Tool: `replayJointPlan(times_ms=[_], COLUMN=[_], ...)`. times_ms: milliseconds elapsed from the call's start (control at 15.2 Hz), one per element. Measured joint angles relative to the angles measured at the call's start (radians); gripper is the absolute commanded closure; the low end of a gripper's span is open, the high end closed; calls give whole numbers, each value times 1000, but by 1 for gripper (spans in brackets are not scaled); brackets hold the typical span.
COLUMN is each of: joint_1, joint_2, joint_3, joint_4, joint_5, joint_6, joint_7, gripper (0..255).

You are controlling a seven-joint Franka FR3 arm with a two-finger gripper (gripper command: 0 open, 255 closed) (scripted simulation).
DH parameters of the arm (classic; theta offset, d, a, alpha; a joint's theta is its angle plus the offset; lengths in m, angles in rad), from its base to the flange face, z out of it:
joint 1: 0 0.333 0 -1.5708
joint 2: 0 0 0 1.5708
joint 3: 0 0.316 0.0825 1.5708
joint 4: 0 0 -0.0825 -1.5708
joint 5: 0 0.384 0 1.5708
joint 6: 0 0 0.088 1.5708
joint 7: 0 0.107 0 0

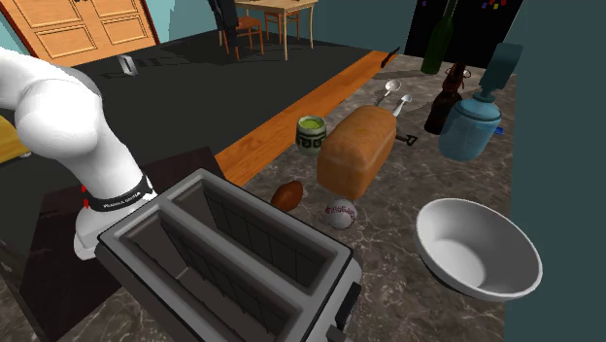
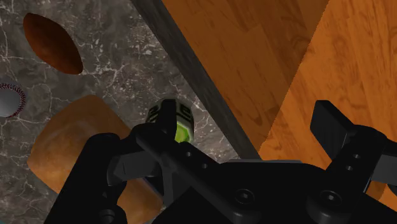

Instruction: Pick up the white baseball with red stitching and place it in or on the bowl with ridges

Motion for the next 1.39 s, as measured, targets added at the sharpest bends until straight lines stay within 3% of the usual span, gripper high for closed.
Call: replayJointPlan(times_ms=[330,726,1386], joint_1=[-26,-81,-145], joint_2=[24,107,366], joint_3=[-36,-124,-283], joint_4=[-38,-105,-91], joint_5=[-30,-92,-141], joint_6=[60,207,459], joint_7=[-33,-113,-253], gripper=[0,0,0])
